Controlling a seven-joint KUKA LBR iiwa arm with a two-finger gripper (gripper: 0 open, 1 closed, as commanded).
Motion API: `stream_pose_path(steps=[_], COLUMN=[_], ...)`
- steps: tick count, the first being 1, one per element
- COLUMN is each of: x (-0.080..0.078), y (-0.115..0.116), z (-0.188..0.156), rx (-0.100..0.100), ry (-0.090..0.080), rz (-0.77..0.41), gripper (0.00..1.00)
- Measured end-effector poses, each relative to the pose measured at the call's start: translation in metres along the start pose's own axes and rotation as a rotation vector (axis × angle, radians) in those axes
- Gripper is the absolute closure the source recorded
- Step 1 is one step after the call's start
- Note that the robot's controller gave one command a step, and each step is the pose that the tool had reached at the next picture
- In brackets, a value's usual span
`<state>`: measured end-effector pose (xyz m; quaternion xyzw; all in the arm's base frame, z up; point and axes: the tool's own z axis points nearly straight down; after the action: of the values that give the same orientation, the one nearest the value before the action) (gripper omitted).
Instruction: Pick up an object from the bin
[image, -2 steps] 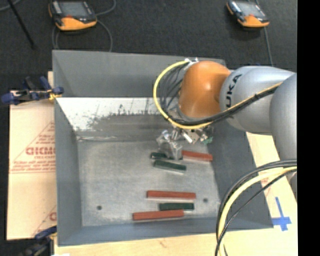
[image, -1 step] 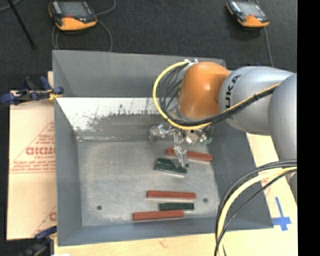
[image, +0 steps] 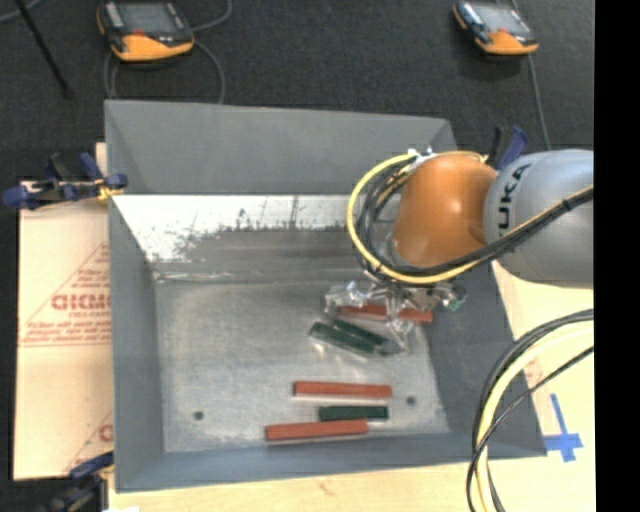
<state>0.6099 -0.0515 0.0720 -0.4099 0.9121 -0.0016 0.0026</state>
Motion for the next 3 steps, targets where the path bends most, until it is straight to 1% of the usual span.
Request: stream_pose_path(steps=[1,2,3], x=[-0.017,0.027,0.017], y=[-0.037,-0.010,-0.006], z=[-0.043,0.002,-0.011], rx=[0.004,-0.002,0.001], ry=[-0.003,-0.001,-0.005], rz=[-0.016,-0.004,0.029], gripper=[0.00,0.00,0.00])
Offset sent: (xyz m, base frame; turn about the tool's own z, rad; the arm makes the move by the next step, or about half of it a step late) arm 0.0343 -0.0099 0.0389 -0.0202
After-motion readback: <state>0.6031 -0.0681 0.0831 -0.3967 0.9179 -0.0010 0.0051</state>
